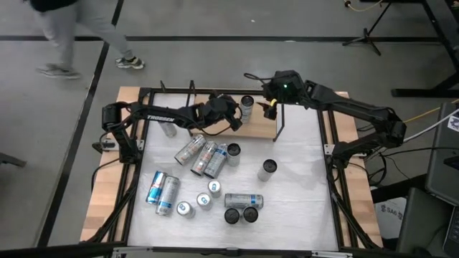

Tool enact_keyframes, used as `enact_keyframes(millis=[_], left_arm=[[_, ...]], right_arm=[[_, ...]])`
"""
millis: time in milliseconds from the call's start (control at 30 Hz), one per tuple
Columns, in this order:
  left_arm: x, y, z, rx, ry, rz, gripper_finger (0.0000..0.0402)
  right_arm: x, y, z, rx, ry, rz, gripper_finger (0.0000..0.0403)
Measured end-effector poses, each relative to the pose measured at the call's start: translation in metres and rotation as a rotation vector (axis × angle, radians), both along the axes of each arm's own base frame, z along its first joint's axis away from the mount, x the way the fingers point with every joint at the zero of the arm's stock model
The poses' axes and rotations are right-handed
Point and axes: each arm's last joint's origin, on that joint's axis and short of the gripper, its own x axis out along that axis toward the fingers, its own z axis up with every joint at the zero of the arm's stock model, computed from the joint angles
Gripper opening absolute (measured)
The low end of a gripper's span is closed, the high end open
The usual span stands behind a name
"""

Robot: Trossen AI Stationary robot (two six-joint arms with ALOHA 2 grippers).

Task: Place canned beverage on shelf
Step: Put the white soda can on the shelf

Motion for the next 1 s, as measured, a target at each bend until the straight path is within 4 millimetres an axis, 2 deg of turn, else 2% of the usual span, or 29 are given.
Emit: enact_keyframes(millis=[100, 300, 700, 1000], left_arm=[[0.001, -0.004, 0.0, 0.007, 0.002, 0.005, 0.0], [0.004, -0.014, 0.0, 0.008, 0.002, -0.021, 0.0], [0.007, -0.028, 0.0, 0.007, 0.001, -0.058, 0.0], [0.007, -0.029, 0.0, 0.004, -0.002, -0.06, 0.0]], right_arm=[[0.002, 0.001, 0.008, 0.009, -0.045, 0.068, 0.0321], [0.006, 0.003, 0.01, 0.034, -0.099, 0.162, 0.0321], [0.028, -0.008, -0.013, 0.059, -0.077, 0.175, 0.0321], [0.036, -0.014, -0.026, 0.08, -0.046, 0.169, 0.0321]])
